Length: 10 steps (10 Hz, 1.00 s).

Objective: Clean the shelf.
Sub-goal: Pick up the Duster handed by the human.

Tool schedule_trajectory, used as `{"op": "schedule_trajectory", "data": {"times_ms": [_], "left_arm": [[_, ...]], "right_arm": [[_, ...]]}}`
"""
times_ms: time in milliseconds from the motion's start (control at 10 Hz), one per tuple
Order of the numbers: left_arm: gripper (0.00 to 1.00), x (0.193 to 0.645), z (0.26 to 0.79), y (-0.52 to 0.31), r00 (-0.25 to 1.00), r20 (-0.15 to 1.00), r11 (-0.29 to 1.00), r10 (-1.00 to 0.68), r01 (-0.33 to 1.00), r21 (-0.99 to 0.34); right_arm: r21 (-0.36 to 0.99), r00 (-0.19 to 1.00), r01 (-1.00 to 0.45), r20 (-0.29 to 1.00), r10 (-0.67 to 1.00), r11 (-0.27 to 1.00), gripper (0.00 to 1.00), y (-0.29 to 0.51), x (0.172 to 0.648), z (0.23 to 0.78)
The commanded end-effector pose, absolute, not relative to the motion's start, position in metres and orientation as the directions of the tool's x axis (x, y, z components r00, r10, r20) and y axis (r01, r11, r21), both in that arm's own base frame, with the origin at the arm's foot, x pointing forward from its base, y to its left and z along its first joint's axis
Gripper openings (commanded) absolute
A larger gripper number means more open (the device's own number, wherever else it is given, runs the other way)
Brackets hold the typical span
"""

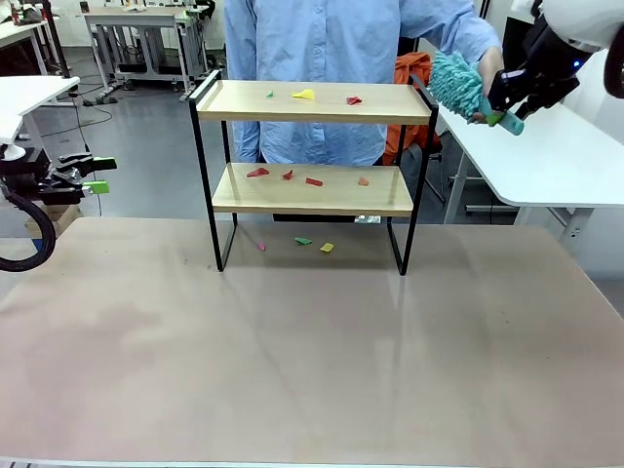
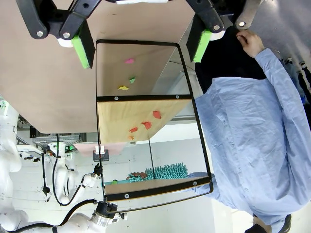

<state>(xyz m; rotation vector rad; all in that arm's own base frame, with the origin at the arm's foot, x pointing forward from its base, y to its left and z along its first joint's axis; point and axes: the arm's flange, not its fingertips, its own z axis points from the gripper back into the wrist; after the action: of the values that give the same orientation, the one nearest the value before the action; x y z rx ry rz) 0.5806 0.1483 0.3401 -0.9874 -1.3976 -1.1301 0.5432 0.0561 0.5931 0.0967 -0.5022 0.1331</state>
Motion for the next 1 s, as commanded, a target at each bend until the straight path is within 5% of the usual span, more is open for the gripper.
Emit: {"op": "schedule_trajectory", "data": {"times_ms": [0, 900], "left_arm": [[1.0, 0.5805, 0.3418, 0.1483, -0.128, 0.992, 0.213, -0.014, 0.969, 0.128], [1.0, 0.5805, 0.3418, 0.1483, -0.128, 0.992, 0.213, -0.014, 0.969, 0.128]], "right_arm": [[0.042, 0.867, -0.109, 0.493, 0.074, 0.993, 0.04, 0.0638, 0.5453, 0.5919], [0.026, 0.873, -0.069, 0.485, 0.048, 0.997, 0.0, 0.0582, 0.545, 0.5911]]}}
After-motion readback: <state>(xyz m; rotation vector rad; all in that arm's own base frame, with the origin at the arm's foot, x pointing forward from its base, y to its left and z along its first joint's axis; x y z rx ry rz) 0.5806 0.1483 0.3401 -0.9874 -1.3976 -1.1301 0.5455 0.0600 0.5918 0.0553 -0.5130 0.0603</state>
